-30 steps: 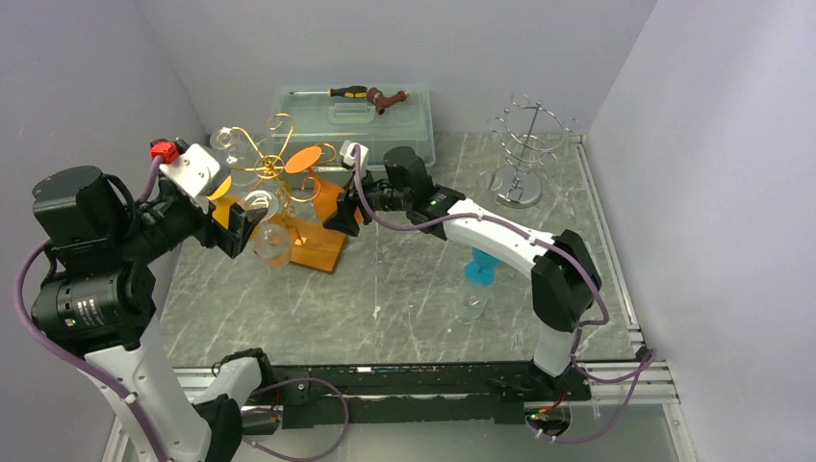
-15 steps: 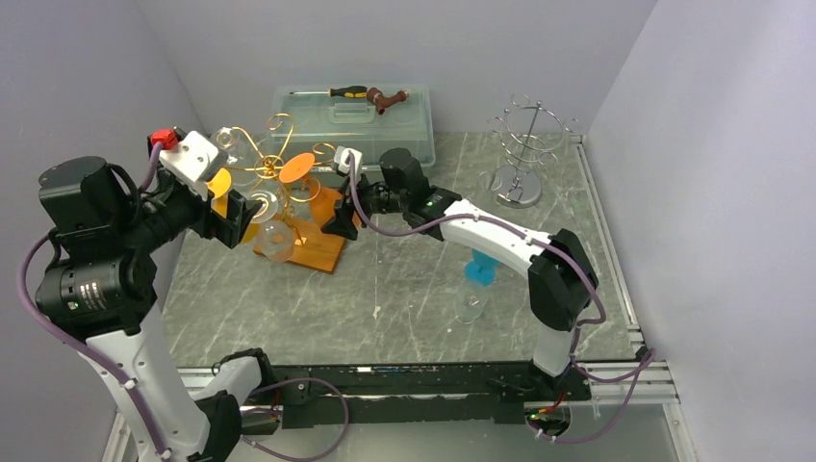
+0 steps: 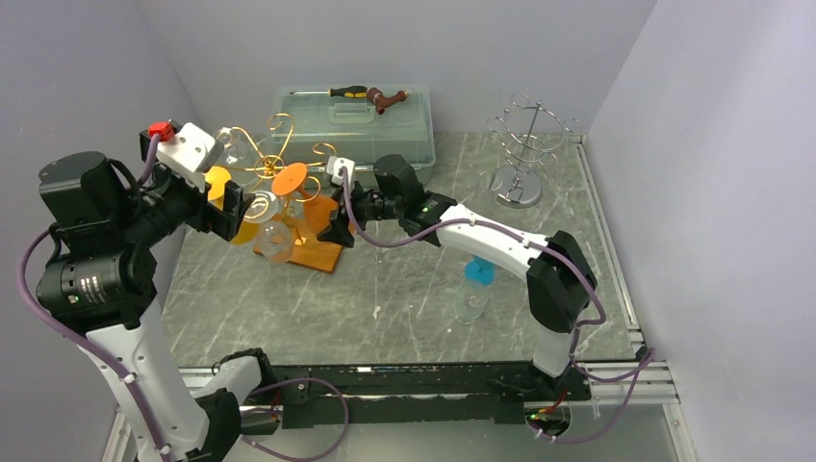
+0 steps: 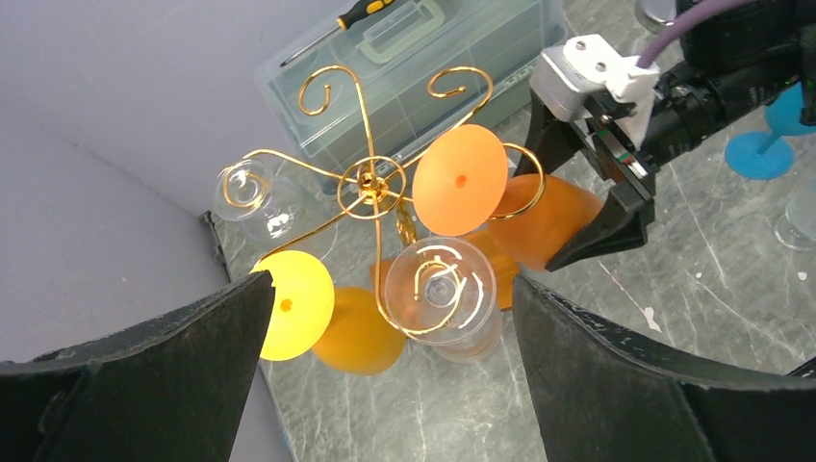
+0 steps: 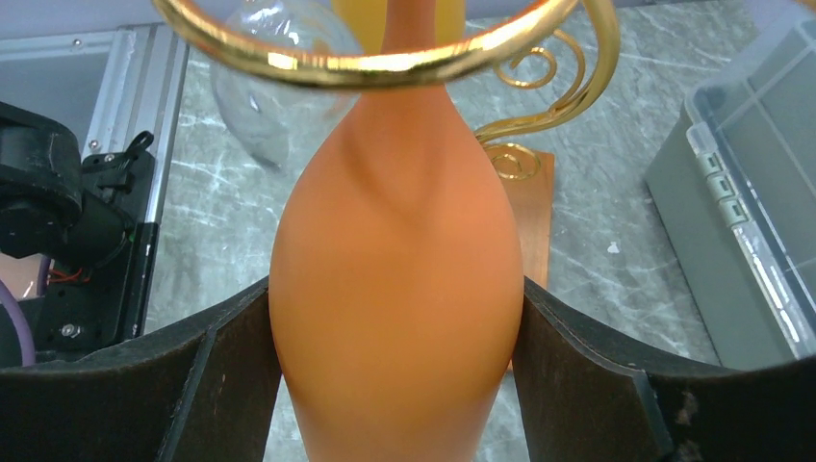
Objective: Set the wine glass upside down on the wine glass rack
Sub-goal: Turn the wine glass upside down at the wine rack, then adjust the wine rack at the center of the board.
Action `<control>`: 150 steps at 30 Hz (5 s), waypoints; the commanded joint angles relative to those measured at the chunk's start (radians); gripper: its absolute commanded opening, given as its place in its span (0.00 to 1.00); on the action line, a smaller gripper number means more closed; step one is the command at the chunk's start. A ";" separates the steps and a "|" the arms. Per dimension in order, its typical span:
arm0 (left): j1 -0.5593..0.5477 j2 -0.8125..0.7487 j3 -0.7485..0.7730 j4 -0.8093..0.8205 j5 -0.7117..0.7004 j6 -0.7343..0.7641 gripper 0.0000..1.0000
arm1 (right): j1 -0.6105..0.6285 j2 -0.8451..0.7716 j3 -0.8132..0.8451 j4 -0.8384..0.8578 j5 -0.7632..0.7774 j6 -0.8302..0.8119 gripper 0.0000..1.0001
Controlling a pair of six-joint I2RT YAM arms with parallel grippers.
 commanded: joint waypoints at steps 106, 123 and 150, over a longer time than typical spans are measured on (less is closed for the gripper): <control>-0.184 0.347 -0.086 0.134 -0.139 0.120 0.41 | -0.211 0.162 0.593 -0.283 0.070 0.431 0.65; -0.198 0.360 -0.082 0.132 -0.137 0.122 0.31 | -0.222 0.200 0.554 -0.115 -0.105 0.665 0.48; -0.243 0.350 -0.112 0.156 -0.158 0.148 0.13 | -0.216 0.121 0.399 0.031 -0.142 0.788 0.04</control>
